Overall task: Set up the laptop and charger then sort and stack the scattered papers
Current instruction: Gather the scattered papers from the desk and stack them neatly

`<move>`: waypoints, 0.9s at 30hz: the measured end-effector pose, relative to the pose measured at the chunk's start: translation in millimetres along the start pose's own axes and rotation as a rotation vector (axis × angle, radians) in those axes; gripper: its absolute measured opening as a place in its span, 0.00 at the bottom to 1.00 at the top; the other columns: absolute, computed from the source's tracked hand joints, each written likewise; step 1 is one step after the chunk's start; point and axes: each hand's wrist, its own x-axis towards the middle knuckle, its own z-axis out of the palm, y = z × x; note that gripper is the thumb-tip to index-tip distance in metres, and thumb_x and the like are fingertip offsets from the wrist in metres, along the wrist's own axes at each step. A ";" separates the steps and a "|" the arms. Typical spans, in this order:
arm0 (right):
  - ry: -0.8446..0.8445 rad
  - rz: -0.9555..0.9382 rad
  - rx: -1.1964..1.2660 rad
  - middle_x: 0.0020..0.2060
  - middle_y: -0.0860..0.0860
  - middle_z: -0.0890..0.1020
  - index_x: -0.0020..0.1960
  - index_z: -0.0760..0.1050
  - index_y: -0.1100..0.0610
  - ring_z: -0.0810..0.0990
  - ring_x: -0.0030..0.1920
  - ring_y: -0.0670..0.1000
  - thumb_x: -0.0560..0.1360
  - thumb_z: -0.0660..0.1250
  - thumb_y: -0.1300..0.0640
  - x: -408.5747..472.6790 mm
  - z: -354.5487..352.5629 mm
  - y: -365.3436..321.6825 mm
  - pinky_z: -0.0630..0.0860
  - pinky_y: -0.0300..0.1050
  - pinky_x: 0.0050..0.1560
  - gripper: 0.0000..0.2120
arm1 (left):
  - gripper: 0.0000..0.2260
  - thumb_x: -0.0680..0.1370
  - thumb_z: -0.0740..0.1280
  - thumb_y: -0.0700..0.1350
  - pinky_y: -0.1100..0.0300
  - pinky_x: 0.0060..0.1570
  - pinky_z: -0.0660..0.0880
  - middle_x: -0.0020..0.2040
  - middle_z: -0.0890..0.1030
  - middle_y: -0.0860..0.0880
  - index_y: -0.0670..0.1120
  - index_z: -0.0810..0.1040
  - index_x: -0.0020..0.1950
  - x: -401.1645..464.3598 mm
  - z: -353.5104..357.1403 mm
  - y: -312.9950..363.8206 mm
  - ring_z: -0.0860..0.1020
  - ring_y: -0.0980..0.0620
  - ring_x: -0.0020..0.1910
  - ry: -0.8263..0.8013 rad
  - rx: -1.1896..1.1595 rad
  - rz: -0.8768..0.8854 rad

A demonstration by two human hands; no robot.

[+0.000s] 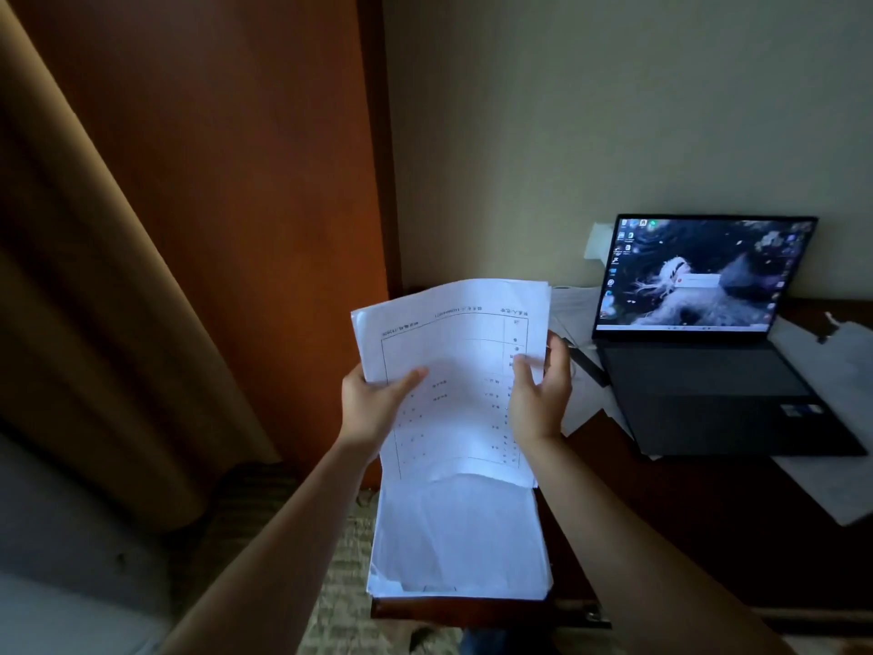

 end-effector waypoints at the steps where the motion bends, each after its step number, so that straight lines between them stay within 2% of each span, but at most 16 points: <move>1: -0.007 0.013 -0.017 0.48 0.39 0.78 0.60 0.71 0.55 0.76 0.44 0.30 0.73 0.62 0.69 -2.1 -0.3 2.2 0.71 0.29 0.44 0.18 | 0.10 0.70 0.75 0.37 0.61 0.39 0.81 0.43 0.84 0.53 0.48 0.80 0.47 -1.8 -0.1 -1.7 0.84 0.54 0.43 0.007 0.000 -0.008; 3: -0.017 0.058 -0.050 0.46 0.39 0.78 0.61 0.71 0.55 0.76 0.41 0.31 0.73 0.62 0.68 -7.7 -2.4 7.5 0.72 0.35 0.42 0.19 | 0.10 0.70 0.75 0.37 0.59 0.40 0.81 0.43 0.85 0.52 0.48 0.81 0.47 -4.5 -1.9 -9.5 0.84 0.52 0.44 0.012 -0.009 -0.034; 6: -0.020 0.065 -0.053 0.45 0.39 0.78 0.59 0.71 0.54 0.77 0.39 0.33 0.73 0.60 0.70 -12.8 -7.4 12.4 0.73 0.33 0.39 0.18 | 0.09 0.71 0.74 0.37 0.62 0.39 0.80 0.42 0.85 0.53 0.46 0.81 0.49 -7.7 -2.2 -15.4 0.84 0.53 0.43 0.006 -0.027 -0.047; 10: -0.111 0.185 -0.162 0.43 0.44 0.80 0.59 0.73 0.53 0.80 0.43 0.48 0.73 0.62 0.68 -23.4 -8.1 30.9 0.77 0.47 0.47 0.18 | 0.09 0.73 0.73 0.40 0.65 0.37 0.78 0.43 0.84 0.53 0.42 0.81 0.52 -8.2 -1.2 -27.8 0.83 0.56 0.41 -0.003 0.049 -0.118; 12: -0.165 0.226 -0.257 0.47 0.49 0.82 0.59 0.75 0.55 0.80 0.45 0.51 0.72 0.62 0.67 -31.0 -11.7 44.8 0.76 0.45 0.45 0.17 | 0.05 0.73 0.73 0.41 0.65 0.36 0.77 0.38 0.84 0.54 0.41 0.82 0.46 -10.8 -1.3 -37.9 0.81 0.57 0.37 0.000 0.109 -0.165; 14: -0.172 0.264 -0.324 0.48 0.51 0.83 0.55 0.77 0.57 0.80 0.46 0.53 0.72 0.63 0.66 -36.0 -13.9 54.5 0.73 0.42 0.43 0.13 | 0.05 0.73 0.73 0.43 0.58 0.41 0.77 0.37 0.84 0.53 0.43 0.81 0.41 -14.5 -2.9 -51.9 0.80 0.53 0.38 0.024 0.119 -0.240; 16: -0.158 0.291 -0.282 0.43 0.51 0.82 0.49 0.78 0.57 0.80 0.45 0.54 0.72 0.62 0.67 -35.4 -13.3 57.3 0.73 0.43 0.41 0.10 | 0.06 0.74 0.73 0.44 0.57 0.44 0.79 0.44 0.84 0.50 0.43 0.82 0.47 -16.2 -0.7 -59.6 0.81 0.51 0.43 0.032 0.108 -0.285; 17: -0.182 0.316 -0.248 0.41 0.50 0.82 0.47 0.77 0.56 0.80 0.43 0.54 0.72 0.62 0.67 -30.8 -10.6 54.8 0.73 0.43 0.40 0.10 | 0.07 0.74 0.72 0.44 0.58 0.42 0.79 0.46 0.83 0.50 0.43 0.81 0.50 -13.1 2.3 -60.6 0.81 0.51 0.44 0.039 0.115 -0.300; 19: -0.292 0.390 -0.157 0.41 0.48 0.81 0.46 0.77 0.53 0.79 0.40 0.50 0.74 0.62 0.65 -16.2 -3.3 45.8 0.73 0.41 0.39 0.09 | 0.07 0.76 0.71 0.44 0.63 0.36 0.76 0.46 0.81 0.51 0.44 0.78 0.52 -0.5 9.2 -58.3 0.79 0.53 0.42 0.108 0.215 -0.296; 21: -0.339 0.426 -0.081 0.46 0.46 0.80 0.54 0.77 0.55 0.77 0.46 0.46 0.79 0.61 0.58 1.7 3.9 39.6 0.71 0.40 0.47 0.08 | 0.08 0.76 0.70 0.44 0.62 0.33 0.75 0.46 0.80 0.48 0.43 0.78 0.53 18.9 11.8 -55.6 0.78 0.52 0.40 0.184 0.364 -0.261; 22: -0.324 0.437 -0.099 0.48 0.46 0.78 0.57 0.77 0.58 0.75 0.49 0.46 0.80 0.58 0.56 10.7 7.1 39.2 0.69 0.40 0.50 0.11 | 0.10 0.75 0.71 0.45 0.61 0.35 0.76 0.47 0.81 0.47 0.43 0.78 0.54 28.6 12.1 -53.8 0.79 0.50 0.41 0.196 0.446 -0.241; 24: -0.306 0.454 -0.264 0.50 0.51 0.77 0.58 0.76 0.63 0.74 0.53 0.50 0.82 0.54 0.54 29.8 10.1 45.9 0.68 0.42 0.54 0.17 | 0.13 0.74 0.71 0.45 0.54 0.42 0.80 0.50 0.82 0.45 0.44 0.77 0.57 46.3 13.4 -52.9 0.81 0.46 0.45 0.150 0.611 -0.206; 27: -0.461 0.386 -0.556 0.56 0.58 0.80 0.59 0.75 0.64 0.77 0.57 0.57 0.82 0.53 0.57 50.9 8.4 69.6 0.72 0.45 0.55 0.16 | 0.16 0.72 0.71 0.42 0.49 0.50 0.80 0.55 0.81 0.44 0.44 0.75 0.60 65.5 19.1 -53.2 0.80 0.43 0.51 0.094 0.786 -0.202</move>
